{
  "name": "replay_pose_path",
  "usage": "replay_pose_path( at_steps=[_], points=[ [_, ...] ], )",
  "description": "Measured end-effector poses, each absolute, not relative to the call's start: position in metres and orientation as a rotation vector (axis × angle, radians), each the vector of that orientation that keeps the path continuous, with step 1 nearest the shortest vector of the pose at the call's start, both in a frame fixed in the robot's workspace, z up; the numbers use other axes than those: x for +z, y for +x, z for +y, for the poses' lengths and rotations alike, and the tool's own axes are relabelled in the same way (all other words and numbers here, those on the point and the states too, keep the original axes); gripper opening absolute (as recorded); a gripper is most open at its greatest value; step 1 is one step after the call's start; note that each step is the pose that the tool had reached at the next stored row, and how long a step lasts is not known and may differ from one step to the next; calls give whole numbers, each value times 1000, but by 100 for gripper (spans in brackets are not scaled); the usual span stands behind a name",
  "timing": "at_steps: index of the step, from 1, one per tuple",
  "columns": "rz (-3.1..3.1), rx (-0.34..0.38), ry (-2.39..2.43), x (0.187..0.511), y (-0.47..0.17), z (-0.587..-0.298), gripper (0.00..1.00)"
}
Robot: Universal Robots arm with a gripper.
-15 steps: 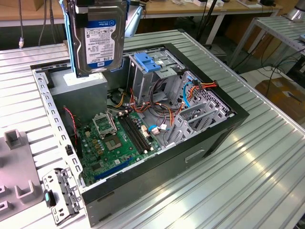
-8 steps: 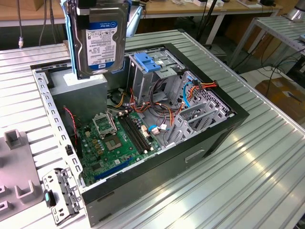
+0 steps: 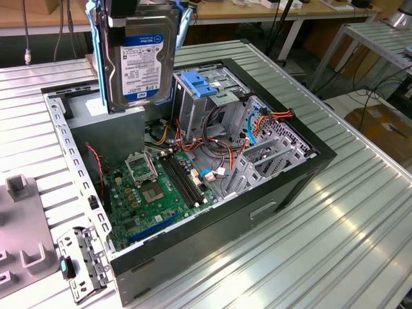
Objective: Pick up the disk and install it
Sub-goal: 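Insert the disk into the insertion slot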
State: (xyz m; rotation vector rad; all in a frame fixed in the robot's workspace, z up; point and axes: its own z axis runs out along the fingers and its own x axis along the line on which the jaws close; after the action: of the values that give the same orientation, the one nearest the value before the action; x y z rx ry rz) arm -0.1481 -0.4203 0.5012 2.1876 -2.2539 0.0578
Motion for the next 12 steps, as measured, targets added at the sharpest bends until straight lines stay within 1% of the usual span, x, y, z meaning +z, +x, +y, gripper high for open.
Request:
replay_pose_path(
  at_steps=[8,12],
  points=[
    [-2251,63,2185,500,-147,-438,37],
    [-2251,64,2185,500,-141,-441,37]
  ],
)
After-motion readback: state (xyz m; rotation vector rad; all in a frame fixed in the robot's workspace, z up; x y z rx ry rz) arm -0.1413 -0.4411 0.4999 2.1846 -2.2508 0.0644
